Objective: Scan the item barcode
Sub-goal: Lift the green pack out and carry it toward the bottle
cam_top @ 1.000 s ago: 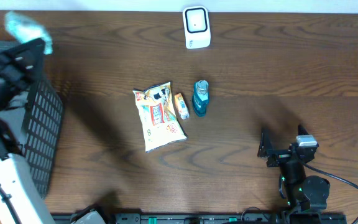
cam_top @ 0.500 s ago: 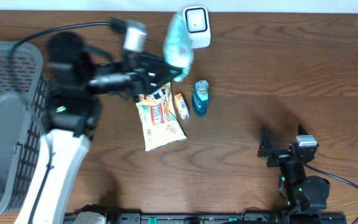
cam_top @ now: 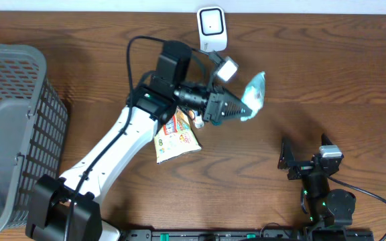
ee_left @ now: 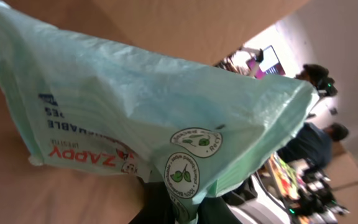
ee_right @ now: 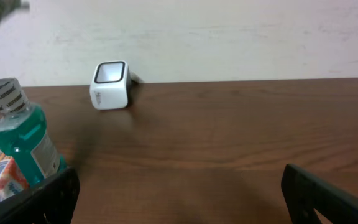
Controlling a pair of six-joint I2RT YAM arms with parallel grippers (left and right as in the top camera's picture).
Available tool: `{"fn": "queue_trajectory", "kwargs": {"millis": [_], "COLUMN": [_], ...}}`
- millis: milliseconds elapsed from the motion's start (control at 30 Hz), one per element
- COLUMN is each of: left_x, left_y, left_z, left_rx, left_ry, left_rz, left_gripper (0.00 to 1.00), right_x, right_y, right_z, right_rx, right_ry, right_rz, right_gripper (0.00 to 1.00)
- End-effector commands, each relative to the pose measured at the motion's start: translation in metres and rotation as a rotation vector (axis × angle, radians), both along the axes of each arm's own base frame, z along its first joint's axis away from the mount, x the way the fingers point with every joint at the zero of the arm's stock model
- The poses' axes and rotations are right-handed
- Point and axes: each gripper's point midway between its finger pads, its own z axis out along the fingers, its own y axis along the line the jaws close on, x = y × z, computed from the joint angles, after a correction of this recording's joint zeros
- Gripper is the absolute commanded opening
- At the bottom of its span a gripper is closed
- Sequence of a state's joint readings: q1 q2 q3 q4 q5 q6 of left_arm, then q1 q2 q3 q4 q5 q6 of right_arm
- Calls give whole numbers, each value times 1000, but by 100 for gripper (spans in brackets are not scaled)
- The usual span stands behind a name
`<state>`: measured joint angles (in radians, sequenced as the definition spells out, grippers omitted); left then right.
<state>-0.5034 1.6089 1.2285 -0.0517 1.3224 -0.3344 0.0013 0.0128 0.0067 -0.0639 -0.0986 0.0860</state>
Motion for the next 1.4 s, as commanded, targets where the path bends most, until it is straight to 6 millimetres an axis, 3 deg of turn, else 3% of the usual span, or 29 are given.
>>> {"fn": "queue_trajectory", "kwargs": {"millis": [0,100,167,267,333,733,933,1200,1367], "left_x": [-16,-13,-2,16,19,17,6,-19,-12], "left_y": [-2,-3,2,25,37,43,46,31,29], "left_z": [-1,-21,-48,-99,-115,-124,-139,-157,-168], "left_rx": [-7,84,222,509,612,653,681,691,756], "left_ry": [-24,3,33,52,51,13,44,23,-81], "left_rz": [-57,0,106,304,360,350,331,259,314], "left_gripper": [7,7,7,7,7,7,7,7,7], "right_x": [0,0,0,0,0,0,0,0,0], "right_y": [0,0,0,0,0,0,0,0,0], "right_z": [-1,-1,-1,-1,-1,-1,-1,-1,-1], "right_rx": [-13,-13,-13,-13,-13,-13,-13,-13,-13], "right_ry": [3,3,3,3,3,3,3,3,3], "right_rz": [1,1,1,1,1,1,1,1,1], "right_gripper": [99,99,99,99,99,99,99,99,99]}}
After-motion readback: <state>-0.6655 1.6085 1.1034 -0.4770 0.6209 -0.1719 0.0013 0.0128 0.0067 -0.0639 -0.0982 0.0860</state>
